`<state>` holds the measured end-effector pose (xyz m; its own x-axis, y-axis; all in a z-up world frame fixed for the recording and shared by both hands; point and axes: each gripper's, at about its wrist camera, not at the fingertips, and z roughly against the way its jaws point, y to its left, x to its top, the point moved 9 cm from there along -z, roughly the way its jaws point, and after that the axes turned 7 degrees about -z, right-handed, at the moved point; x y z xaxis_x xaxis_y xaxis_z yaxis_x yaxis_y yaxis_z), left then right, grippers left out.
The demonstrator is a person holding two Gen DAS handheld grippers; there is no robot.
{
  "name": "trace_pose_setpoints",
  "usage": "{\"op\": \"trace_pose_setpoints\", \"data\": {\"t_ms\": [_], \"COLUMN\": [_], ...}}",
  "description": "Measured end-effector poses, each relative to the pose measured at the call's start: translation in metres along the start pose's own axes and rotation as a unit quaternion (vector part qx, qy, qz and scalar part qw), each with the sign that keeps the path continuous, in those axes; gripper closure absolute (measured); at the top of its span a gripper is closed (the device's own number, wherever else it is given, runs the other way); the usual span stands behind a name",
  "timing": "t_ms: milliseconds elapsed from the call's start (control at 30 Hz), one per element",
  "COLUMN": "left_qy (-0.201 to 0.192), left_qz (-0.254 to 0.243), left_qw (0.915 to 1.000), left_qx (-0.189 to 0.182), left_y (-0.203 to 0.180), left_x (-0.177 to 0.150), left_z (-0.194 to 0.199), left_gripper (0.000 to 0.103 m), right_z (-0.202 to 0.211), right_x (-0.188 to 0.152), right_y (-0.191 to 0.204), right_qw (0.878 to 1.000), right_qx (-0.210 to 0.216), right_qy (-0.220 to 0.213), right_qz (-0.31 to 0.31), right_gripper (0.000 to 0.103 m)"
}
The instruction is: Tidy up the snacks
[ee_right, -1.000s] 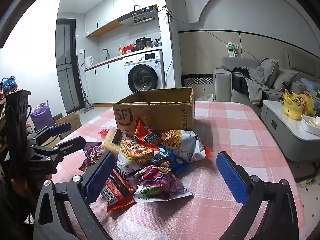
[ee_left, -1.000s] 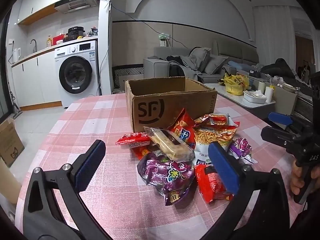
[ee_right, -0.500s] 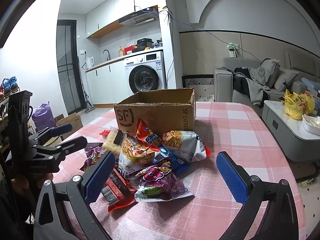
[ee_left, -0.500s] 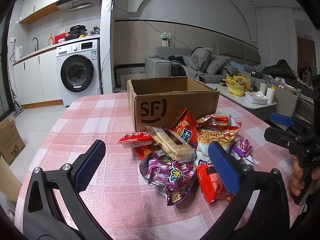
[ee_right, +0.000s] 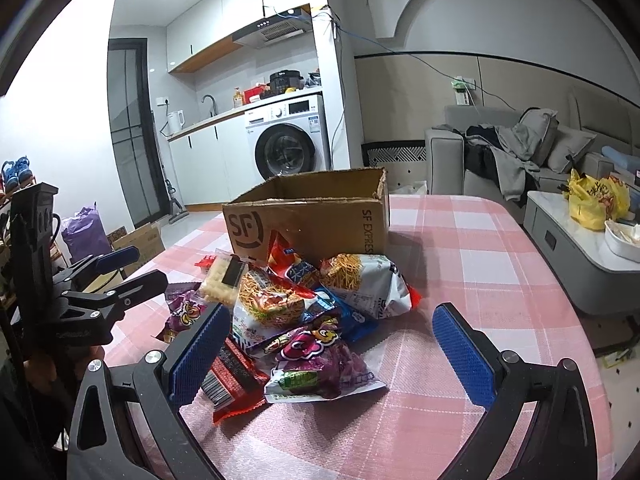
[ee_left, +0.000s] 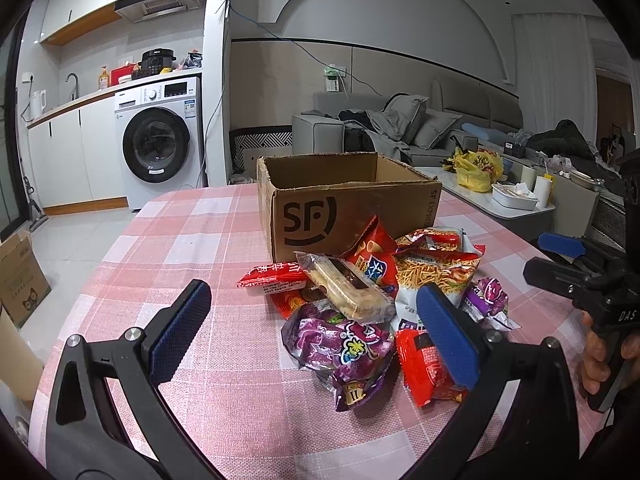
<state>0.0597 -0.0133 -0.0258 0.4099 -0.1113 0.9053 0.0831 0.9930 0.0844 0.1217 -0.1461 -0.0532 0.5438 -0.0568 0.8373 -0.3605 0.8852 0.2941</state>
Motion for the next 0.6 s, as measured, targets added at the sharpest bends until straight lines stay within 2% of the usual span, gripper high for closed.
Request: {"op": "trace_pose_setpoints", "data": {"t_ms": [233,400,467,600], "left_qy": [0.012,0.034,0.035,0.047], "left_qz": [0.018,0.019,0.017,0.012], "left_qw": [0.9998,0.9992,0.9992,0.9988], "left_qx": [-0.005,-0.007,0.004,0.004], "left_y": [0.006,0.008,0.01,0.009], "left_x": [-0.003,-0.009,-0.009,-0.011], "left_z": [-0.005,-0.013,-0.014,-0.017], "left_gripper": [0.001,0.001,0.001,0.001], "right_z": [-0.007,-0.012,-0.013,-0.016], "right_x": [-0.001,-0.007,-0.008,-0.01], "right_y": [-0.007,-0.009,-0.009,-0.009], "right_qw": [1.0,0.999,0.998,0.998], "right_qx": [-0.012,-0.021,-0.026,-0.022], "right_qy": [0.003,0.048,0.054,0.062], "right_qz": [0.013,0.008,0.012,0.005], "right_gripper": [0.0,0.0,0.0,0.0]}}
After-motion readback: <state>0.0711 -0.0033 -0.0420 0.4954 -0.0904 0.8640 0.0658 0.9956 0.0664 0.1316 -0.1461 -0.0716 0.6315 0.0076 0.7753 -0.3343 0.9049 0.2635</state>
